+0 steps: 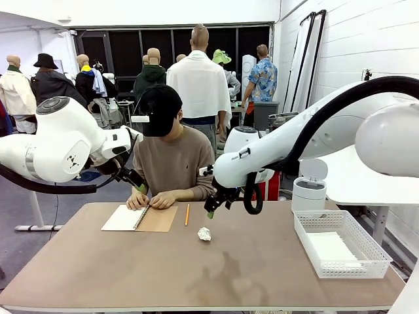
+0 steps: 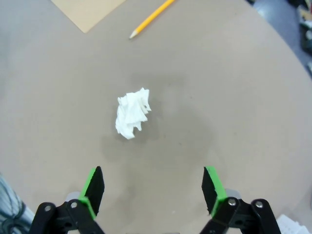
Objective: Sort the paper based on its condition.
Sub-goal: If a person hands you a paper, place it in the Organizing basket , and if it's crumpled, put it in the Trash can.
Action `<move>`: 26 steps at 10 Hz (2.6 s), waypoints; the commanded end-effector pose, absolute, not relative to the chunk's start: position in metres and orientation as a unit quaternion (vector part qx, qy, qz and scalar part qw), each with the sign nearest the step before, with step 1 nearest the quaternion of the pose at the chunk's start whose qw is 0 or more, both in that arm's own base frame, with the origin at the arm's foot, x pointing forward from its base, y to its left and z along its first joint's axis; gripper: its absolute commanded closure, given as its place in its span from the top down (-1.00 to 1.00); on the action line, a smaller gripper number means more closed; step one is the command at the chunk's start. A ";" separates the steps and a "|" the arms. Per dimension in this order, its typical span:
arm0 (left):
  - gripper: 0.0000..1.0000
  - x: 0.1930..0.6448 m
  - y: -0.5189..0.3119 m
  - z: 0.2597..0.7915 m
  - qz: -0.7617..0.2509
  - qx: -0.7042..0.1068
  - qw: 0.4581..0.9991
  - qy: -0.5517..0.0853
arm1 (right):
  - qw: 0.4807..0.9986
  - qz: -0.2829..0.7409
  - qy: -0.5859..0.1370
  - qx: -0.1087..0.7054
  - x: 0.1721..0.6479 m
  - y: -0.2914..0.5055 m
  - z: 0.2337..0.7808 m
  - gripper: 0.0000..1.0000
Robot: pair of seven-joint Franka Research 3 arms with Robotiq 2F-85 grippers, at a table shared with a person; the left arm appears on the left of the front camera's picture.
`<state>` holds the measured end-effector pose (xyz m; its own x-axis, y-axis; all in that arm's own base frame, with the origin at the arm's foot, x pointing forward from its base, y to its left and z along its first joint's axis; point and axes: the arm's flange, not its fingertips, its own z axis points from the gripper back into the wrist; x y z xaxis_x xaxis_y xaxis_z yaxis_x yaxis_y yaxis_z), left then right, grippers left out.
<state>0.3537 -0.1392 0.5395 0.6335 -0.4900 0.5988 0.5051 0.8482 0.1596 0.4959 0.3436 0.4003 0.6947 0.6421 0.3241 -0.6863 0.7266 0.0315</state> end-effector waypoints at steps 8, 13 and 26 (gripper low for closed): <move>1.00 0.354 -0.138 0.539 -0.275 -0.013 0.904 -0.328 | 0.905 0.404 -0.092 0.095 0.526 0.393 0.340 1.00; 1.00 0.354 -0.138 0.539 -0.275 -0.013 0.904 -0.328 | 0.907 0.405 -0.063 0.095 0.535 0.397 0.319 1.00; 1.00 0.354 -0.138 0.539 -0.275 -0.013 0.904 -0.328 | 0.909 0.407 -0.043 0.081 0.546 0.403 0.312 -0.54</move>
